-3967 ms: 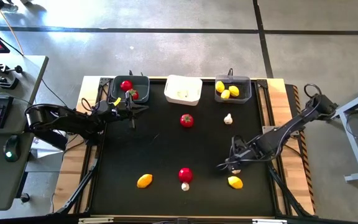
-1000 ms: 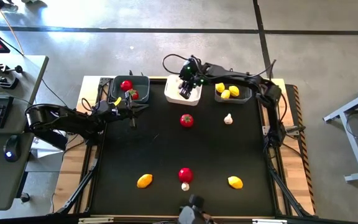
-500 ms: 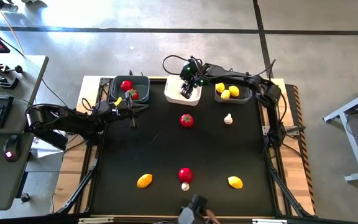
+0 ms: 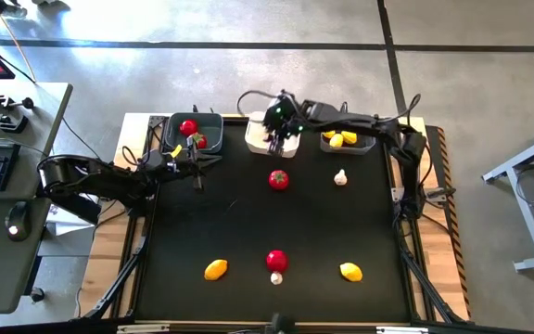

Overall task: Sort produce into baskets
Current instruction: Put the bottom red tomato into the gray bin

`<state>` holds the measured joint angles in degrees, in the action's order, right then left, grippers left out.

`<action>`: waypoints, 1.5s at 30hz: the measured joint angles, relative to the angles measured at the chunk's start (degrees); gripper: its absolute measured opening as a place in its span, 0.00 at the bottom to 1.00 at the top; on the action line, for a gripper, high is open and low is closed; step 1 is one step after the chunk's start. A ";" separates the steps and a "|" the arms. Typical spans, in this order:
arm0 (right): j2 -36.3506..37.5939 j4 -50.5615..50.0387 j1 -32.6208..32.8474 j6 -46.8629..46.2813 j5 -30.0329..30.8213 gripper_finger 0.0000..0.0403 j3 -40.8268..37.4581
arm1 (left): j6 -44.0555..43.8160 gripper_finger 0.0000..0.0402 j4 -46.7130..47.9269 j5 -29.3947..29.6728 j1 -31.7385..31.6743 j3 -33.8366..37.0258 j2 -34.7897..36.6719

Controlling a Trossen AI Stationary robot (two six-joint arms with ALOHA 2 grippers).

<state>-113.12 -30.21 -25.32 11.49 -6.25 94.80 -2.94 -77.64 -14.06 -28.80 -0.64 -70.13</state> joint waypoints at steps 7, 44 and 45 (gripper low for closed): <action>0.00 4.66 7.59 -0.58 -0.96 0.04 -0.04 | 1.11 0.00 0.34 0.20 0.00 0.00 0.00; 13.62 62.69 23.91 -19.43 13.18 0.00 -48.52 | 0.55 0.00 4.57 -0.72 0.00 0.00 0.00; 13.74 63.78 24.58 -19.85 13.47 0.00 -49.33 | 0.55 0.00 4.54 -0.73 0.00 0.00 0.00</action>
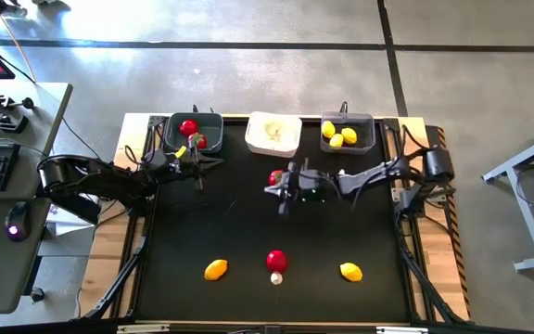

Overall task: Sort produce into baskets
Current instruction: Put the bottom red tomato into the gray bin

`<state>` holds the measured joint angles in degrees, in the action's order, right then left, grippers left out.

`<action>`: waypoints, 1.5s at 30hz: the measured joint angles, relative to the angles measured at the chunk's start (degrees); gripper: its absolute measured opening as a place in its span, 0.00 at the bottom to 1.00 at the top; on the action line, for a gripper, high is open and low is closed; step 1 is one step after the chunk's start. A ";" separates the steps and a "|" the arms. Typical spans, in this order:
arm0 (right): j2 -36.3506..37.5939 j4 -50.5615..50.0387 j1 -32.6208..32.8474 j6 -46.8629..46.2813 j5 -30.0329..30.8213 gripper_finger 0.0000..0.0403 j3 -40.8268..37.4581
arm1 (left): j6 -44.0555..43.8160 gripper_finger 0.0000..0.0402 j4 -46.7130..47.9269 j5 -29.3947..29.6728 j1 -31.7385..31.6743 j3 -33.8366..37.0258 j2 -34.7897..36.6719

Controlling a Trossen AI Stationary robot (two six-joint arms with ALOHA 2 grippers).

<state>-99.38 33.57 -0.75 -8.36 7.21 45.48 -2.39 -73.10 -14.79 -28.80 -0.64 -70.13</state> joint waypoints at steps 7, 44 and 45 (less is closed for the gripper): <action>0.21 -1.34 3.06 -0.42 0.33 0.00 -1.55 | -0.55 0.00 0.00 -0.02 0.00 0.00 0.00; -0.04 -42.47 21.31 -11.85 -2.74 0.60 20.47 | -0.50 0.00 3.84 -0.06 0.37 0.00 0.00; -0.26 -42.48 21.86 -12.83 -2.76 0.60 20.46 | -0.52 0.00 4.04 -0.06 0.52 0.00 0.00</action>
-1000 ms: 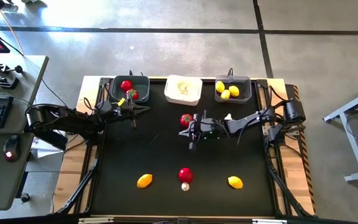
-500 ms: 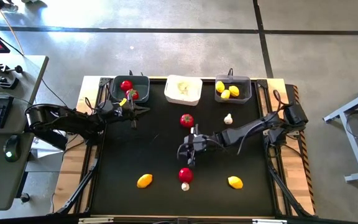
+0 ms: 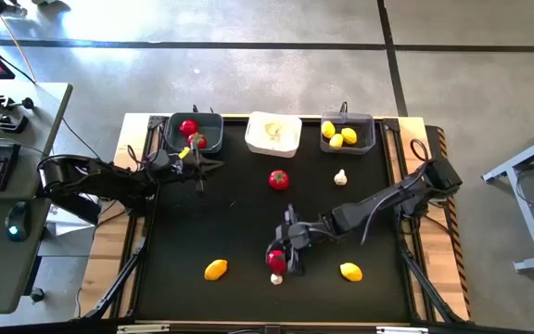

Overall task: Sort produce into baskets
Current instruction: Put the bottom red tomato into the gray bin

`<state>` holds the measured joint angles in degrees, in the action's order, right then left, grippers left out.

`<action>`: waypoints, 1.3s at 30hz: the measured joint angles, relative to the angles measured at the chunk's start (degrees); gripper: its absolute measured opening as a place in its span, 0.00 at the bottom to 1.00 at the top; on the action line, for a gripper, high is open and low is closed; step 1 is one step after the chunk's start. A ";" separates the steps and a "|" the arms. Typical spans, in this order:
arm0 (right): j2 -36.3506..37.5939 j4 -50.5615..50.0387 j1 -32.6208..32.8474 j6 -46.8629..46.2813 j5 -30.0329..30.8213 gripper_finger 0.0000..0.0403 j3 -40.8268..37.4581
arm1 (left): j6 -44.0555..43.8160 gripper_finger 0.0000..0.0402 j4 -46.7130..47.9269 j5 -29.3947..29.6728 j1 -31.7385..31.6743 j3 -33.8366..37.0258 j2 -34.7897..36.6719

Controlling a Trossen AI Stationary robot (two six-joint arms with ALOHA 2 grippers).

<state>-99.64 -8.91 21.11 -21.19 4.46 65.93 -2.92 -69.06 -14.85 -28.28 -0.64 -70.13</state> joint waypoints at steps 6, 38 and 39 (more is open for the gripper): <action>-0.21 -0.73 2.31 -8.89 -0.11 0.60 -0.04 | -0.44 0.00 1.41 0.09 1.08 0.00 0.00; -10.66 2.45 4.99 4.75 6.03 0.80 0.00 | -0.92 0.00 2.74 0.61 1.43 0.00 0.00; -10.66 2.33 4.75 4.83 6.04 0.80 0.00 | -0.92 0.00 2.76 0.61 1.43 0.00 0.00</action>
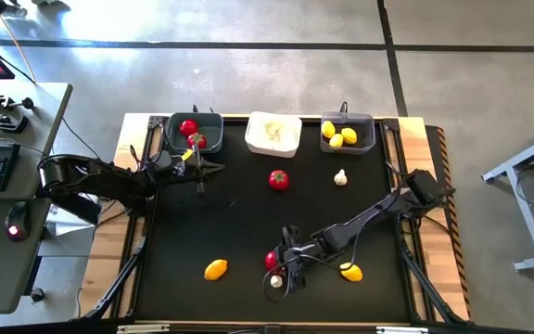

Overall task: Sort produce into baskets
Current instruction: Put the bottom red tomato into the gray bin

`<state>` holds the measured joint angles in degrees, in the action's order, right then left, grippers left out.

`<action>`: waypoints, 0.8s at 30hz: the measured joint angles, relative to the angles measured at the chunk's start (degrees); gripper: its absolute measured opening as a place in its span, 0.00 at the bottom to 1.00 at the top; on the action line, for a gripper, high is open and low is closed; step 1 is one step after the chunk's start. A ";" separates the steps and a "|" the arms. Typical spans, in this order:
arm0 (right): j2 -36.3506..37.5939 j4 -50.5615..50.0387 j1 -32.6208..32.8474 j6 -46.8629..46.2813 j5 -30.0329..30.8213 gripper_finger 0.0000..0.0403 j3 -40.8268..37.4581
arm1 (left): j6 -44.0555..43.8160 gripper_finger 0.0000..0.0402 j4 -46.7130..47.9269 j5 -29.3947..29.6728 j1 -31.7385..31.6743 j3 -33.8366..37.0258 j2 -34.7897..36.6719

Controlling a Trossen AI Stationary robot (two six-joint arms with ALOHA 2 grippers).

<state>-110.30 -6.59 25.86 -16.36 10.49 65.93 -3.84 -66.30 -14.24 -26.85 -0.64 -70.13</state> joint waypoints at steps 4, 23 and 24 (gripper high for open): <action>0.72 -0.92 -1.51 0.07 -0.38 0.75 -0.02 | 0.00 0.00 0.04 0.00 0.00 0.00 0.00; 3.82 7.45 -27.20 4.87 -28.51 0.63 -0.11 | 5.81 0.00 -0.37 -3.98 3.98 -1.13 0.02; 3.82 8.83 -28.43 4.74 -29.79 0.63 -0.11 | 6.48 0.00 -0.34 -3.98 4.96 -1.66 0.02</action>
<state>-106.48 2.24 -2.57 -11.62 -19.29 65.82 2.64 -66.65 -18.22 -21.89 -2.30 -70.11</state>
